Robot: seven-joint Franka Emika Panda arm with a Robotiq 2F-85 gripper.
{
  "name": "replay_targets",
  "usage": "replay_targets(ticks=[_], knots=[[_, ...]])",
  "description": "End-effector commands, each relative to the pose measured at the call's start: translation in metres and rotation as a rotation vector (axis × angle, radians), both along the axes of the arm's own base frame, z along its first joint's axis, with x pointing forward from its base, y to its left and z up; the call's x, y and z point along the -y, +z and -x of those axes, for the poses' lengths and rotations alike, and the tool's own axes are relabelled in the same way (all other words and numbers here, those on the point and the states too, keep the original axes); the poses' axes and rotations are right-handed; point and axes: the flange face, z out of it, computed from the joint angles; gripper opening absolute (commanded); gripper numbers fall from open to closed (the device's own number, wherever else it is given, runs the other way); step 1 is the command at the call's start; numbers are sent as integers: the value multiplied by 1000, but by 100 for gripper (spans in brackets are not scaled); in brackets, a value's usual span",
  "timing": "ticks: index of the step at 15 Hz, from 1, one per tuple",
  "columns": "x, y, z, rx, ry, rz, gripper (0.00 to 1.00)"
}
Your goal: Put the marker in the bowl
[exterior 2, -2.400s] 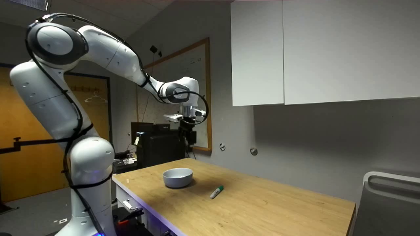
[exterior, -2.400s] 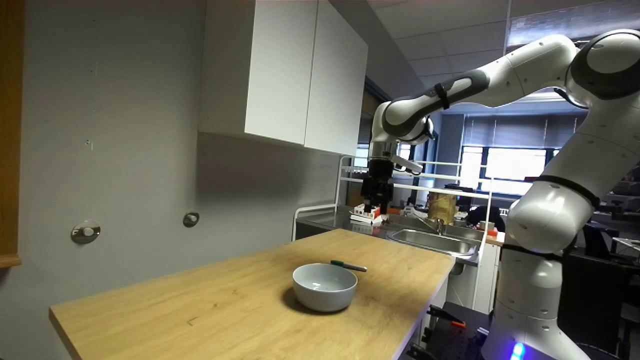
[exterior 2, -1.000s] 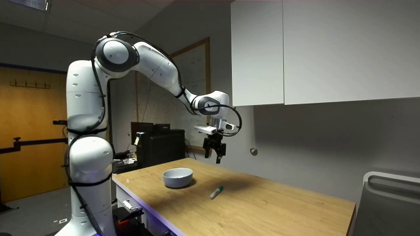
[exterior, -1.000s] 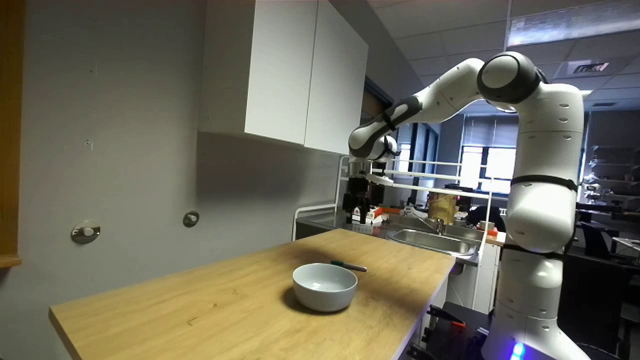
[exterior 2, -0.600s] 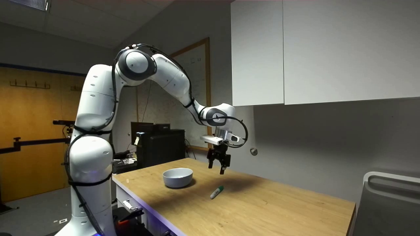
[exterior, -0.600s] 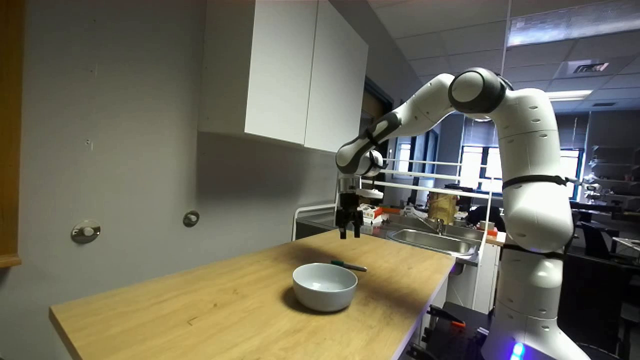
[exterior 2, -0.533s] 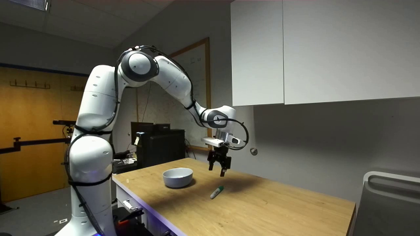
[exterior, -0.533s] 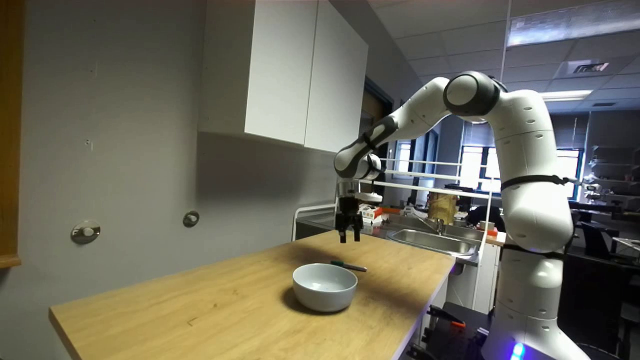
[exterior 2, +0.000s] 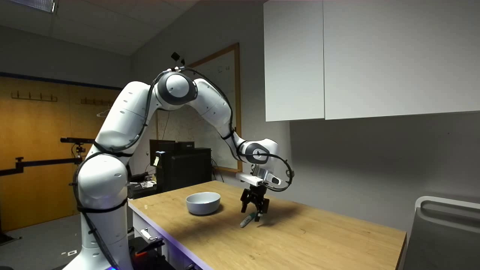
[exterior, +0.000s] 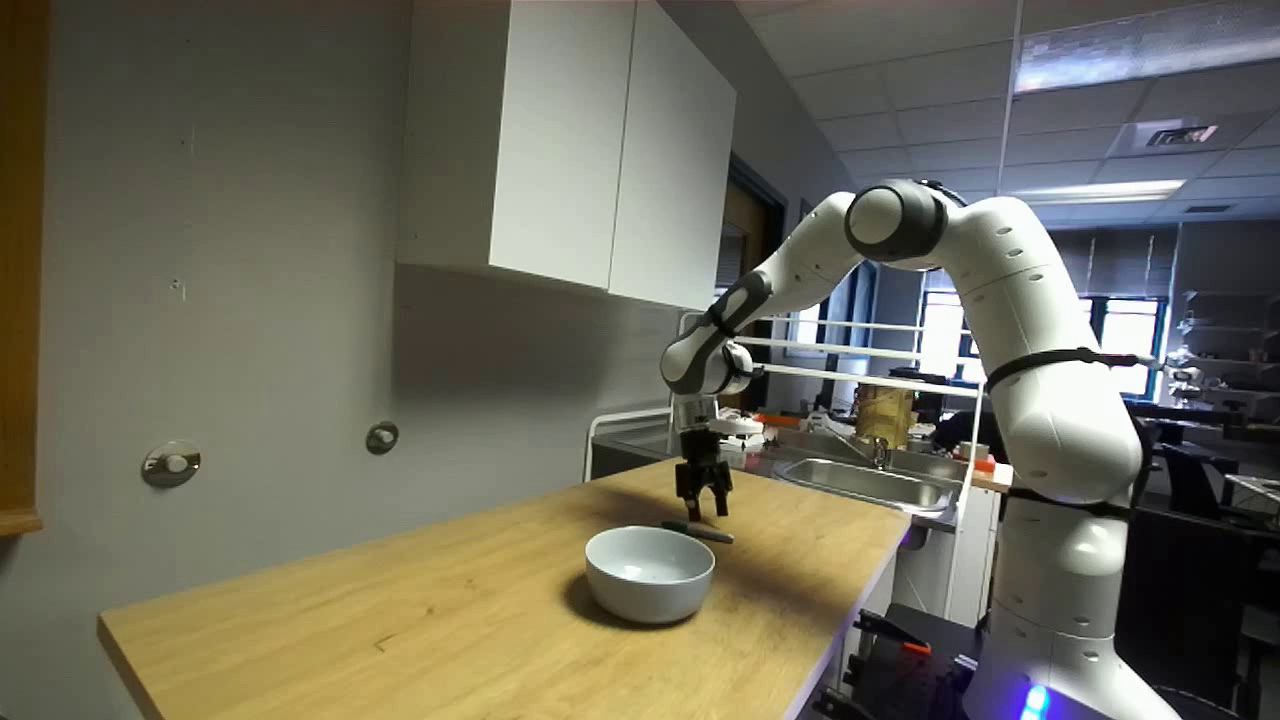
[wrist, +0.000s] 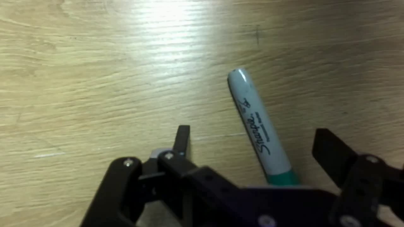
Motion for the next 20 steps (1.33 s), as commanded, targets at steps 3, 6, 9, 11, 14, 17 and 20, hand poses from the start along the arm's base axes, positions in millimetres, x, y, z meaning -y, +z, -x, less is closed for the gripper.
replay_targets(ticks=[3,6,9,11,14,17,20], knots=[[13,-22,-8,-68,10,-10,100],[15,-27,-9,-90,10,7,69],[18,-23,-11,-102,12,18,45],[19,-21,-13,-108,11,22,30],[20,-17,-17,-111,8,20,12],[17,-15,-19,-112,-5,20,14],[8,6,-22,-68,-87,64,14]])
